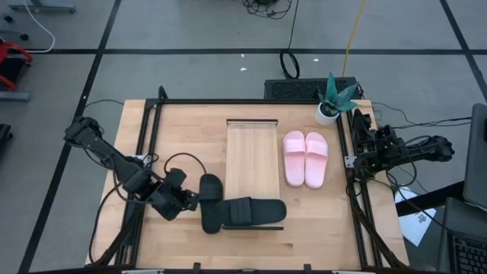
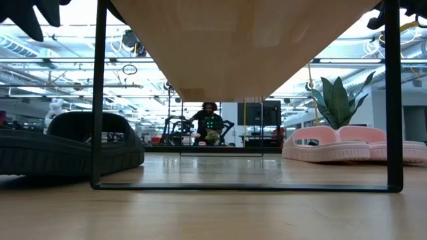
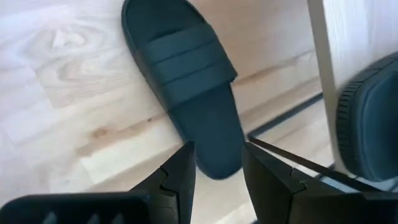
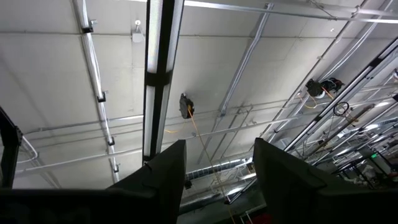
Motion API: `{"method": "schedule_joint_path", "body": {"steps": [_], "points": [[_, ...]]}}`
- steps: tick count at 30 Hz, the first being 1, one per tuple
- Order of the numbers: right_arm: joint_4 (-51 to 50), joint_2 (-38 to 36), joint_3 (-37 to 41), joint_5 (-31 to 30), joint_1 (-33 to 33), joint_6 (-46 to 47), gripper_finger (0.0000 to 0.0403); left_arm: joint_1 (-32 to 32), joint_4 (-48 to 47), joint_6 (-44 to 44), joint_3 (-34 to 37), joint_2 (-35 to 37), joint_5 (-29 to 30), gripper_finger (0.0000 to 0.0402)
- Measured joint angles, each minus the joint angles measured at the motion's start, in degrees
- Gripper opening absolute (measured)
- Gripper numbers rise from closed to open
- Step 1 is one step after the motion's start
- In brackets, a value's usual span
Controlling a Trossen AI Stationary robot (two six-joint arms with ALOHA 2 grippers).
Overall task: Pick and place slides into the shelf
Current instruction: Put the black slides on the shelf
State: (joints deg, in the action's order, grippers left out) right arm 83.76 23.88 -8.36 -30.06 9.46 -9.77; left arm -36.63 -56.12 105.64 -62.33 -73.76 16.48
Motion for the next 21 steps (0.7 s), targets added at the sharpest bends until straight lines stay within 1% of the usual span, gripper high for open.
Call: {"method": "schedule_joint_path", "body": {"steps": [5, 10, 13, 16, 18, 21], "points": [[-0.01, 0.0, 0.0, -0.11, -0.01, -0.12, 0.0178, 1.96, -0.75, -10.92, 0.0, 0.0, -2.55, 0.0127], [-0.01, 0.0, 0.01, -0.13, -0.01, -0.08, 0.0178, 7.03, -5.87, -21.62, 0.0, 0.0, -5.98, 0.0127], [-0.01, 0.0, 0.0, -0.13, 0.0, -0.09, 0.0178, 11.37, -8.27, -30.33, 0.0, 0.0, -7.9, 0.0127], [-0.28, 0.01, 0.0, -0.08, 0.0, 0.47, 0.0178, 16.23, -8.08, -39.16, 1.34, 1.08, -9.47, 0.0127], [-0.51, 0.02, 0.0, -0.05, -0.01, 1.02, 0.0178, 20.06, -6.94, -43.92, 3.63, 2.87, -11.76, 0.0127], [-0.66, 0.02, 0.0, -0.02, -0.01, 1.36, 0.0178, 25.67, -4.49, -48.41, 8.7, 7.39, -15.31, 0.0127]]}}
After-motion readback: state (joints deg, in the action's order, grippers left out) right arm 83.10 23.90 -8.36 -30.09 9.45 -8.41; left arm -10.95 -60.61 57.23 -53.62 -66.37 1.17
